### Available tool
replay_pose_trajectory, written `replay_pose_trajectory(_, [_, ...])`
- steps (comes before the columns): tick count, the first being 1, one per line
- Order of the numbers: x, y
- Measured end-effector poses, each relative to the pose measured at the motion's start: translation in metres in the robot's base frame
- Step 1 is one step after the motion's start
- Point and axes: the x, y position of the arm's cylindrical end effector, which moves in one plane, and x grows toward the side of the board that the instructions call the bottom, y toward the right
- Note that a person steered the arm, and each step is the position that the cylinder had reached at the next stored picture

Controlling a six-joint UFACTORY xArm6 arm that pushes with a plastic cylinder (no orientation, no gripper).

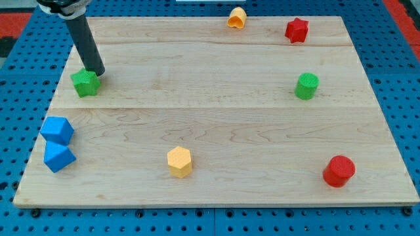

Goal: Move the green circle diagonal to the red circle

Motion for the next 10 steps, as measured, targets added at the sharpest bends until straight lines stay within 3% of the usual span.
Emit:
replay_pose_trajectory(1, [0.051,-0.007])
replay_pose_trajectory(2, [0.077,0.023])
replay_pose_trajectory(4, [0.024,0.280])
replay_pose_trajectory(5, [-0.023,0.367])
replay_pose_trajectory(6, [-0.035,0.395])
replay_pose_trajectory(7, [-0.006,0.437])
replay_pose_trajectory(8, [0.028,0.386])
replay_pose_trajectory(9, [0.034,0.350])
replay_pose_trajectory(10, [0.052,0.338])
